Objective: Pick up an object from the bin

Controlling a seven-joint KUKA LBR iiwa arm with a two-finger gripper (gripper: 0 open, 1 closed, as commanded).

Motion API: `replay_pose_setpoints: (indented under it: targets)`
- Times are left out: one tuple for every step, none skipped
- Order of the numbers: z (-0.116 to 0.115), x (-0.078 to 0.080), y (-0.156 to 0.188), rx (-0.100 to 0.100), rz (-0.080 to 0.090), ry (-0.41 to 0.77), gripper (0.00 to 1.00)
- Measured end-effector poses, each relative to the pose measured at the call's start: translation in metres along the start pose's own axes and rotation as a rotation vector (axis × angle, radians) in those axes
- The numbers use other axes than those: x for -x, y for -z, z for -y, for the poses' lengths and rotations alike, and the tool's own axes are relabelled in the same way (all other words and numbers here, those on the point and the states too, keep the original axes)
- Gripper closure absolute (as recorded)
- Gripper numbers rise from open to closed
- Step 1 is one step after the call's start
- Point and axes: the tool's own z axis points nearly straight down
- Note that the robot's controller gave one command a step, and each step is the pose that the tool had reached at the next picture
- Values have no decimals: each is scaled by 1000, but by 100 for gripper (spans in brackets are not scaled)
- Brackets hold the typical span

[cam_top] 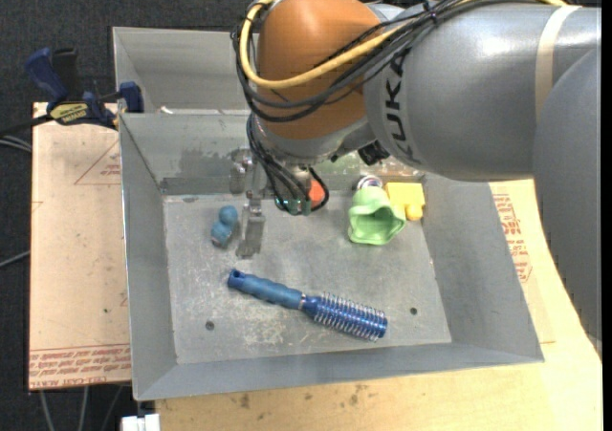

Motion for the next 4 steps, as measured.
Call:
replay_pose_setpoints:
  targets:
    - [29,-30,-130,-2,-2,-62,0]
    - [76,-25,-171,-2,3,-66,0]
    - [72,-24,-168,2,8,-62,100]
    - [74,-29,-20,2,15,-34,100]
